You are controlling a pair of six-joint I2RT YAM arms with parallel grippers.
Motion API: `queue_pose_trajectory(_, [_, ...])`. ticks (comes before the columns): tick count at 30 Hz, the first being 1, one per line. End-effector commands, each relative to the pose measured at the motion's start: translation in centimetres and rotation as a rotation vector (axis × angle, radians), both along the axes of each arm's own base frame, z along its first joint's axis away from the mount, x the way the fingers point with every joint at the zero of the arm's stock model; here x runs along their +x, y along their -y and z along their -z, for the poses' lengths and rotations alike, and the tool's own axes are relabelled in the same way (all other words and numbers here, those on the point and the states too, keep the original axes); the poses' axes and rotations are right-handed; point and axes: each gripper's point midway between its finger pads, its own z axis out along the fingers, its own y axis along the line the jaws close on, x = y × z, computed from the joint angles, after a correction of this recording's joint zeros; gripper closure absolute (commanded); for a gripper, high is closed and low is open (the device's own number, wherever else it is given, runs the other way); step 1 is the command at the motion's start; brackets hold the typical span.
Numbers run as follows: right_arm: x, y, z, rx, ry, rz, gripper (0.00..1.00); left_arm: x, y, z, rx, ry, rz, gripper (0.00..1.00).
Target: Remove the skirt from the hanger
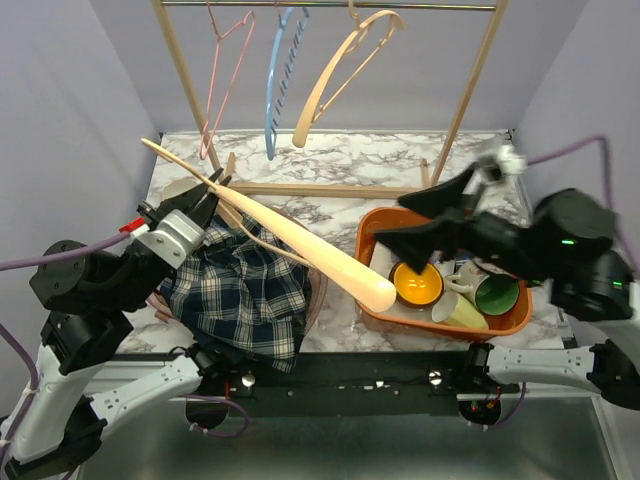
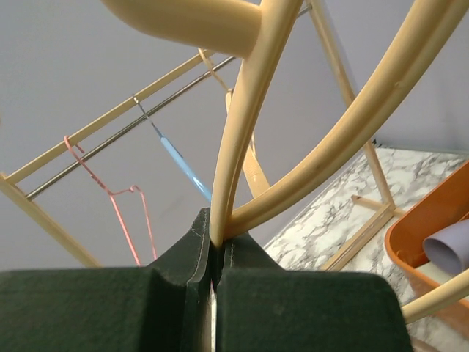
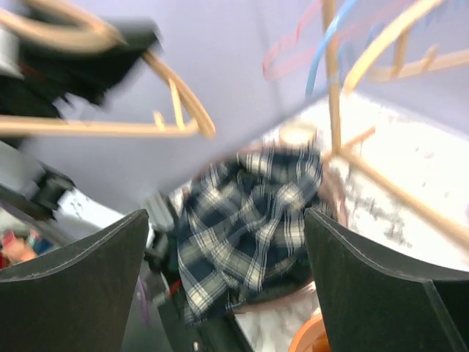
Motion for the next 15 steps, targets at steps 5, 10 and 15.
queue_pose_trajectory(5, [-3.9, 6.9, -10.0, 0.115, 0.189, -0.058, 0.04, 1.8, -0.9, 4.7, 0.285, -0.034, -0.118, 1.0])
queue_pose_trajectory(10, [-5.2, 6.7, -13.7, 0.133, 0.254, -0.132, 0.02, 2.5, 0.5, 7.7, 0.404, -0.102, -0.084, 1.0])
queue_pose_trajectory(15, [-4.0, 3.0, -9.6, -0.004, 0.167, -0.163, 0.0, 3.3, -0.4, 9.8, 0.501, -0.148, -0.142, 1.0])
